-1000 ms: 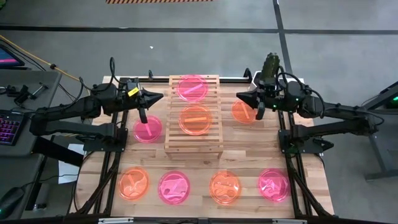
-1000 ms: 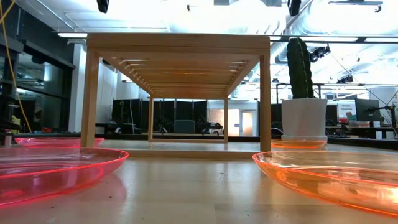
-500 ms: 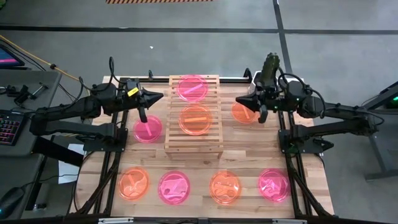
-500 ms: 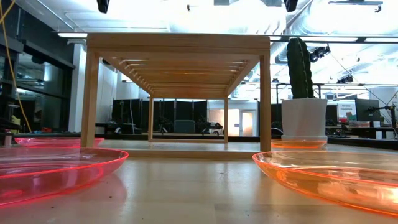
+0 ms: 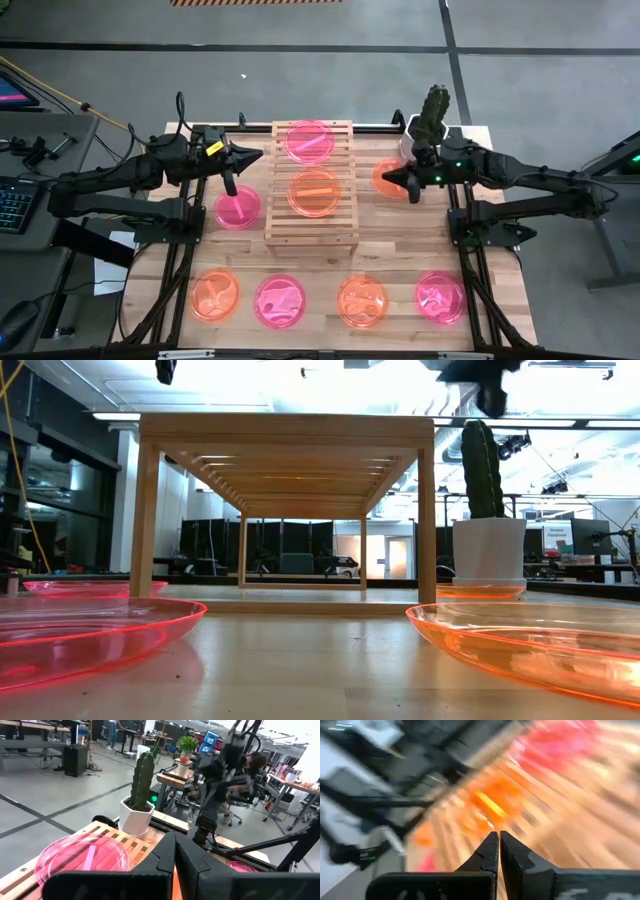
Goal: Place and stack plates onto a shelf
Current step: Stack the orange plate on top of the other orange plate on the shelf
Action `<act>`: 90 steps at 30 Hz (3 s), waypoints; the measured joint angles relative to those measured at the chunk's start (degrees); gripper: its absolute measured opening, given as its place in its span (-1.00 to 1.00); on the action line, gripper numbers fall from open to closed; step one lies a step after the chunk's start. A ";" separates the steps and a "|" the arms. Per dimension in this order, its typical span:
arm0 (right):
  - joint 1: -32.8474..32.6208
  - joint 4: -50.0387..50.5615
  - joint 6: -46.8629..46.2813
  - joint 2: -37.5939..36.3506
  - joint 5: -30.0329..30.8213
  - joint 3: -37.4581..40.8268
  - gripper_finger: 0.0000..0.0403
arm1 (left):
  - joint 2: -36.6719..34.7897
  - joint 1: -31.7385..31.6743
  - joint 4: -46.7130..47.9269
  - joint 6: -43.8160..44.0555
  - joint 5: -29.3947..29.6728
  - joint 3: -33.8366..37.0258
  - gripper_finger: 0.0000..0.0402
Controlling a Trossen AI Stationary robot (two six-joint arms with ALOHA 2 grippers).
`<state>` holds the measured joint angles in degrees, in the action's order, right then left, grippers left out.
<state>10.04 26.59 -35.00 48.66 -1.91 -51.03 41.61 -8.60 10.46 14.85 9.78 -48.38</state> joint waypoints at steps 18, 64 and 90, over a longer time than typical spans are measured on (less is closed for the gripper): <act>2.00 20.95 -53.46 -0.29 20.64 22.67 -0.31 | 0.02 0.00 1.77 -0.04 0.00 0.00 -1.00; 18.84 -12.38 -52.83 7.86 17.65 38.50 -0.98 | 0.02 0.00 1.70 0.07 1.55 0.00 -1.00; 10.29 7.17 -23.07 -3.79 21.48 -2.55 -1.00 | 0.02 0.00 1.71 0.02 2.82 -0.02 -1.00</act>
<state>20.33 33.76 -58.07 44.88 19.57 -53.57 41.63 -8.60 12.16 14.87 12.60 -48.40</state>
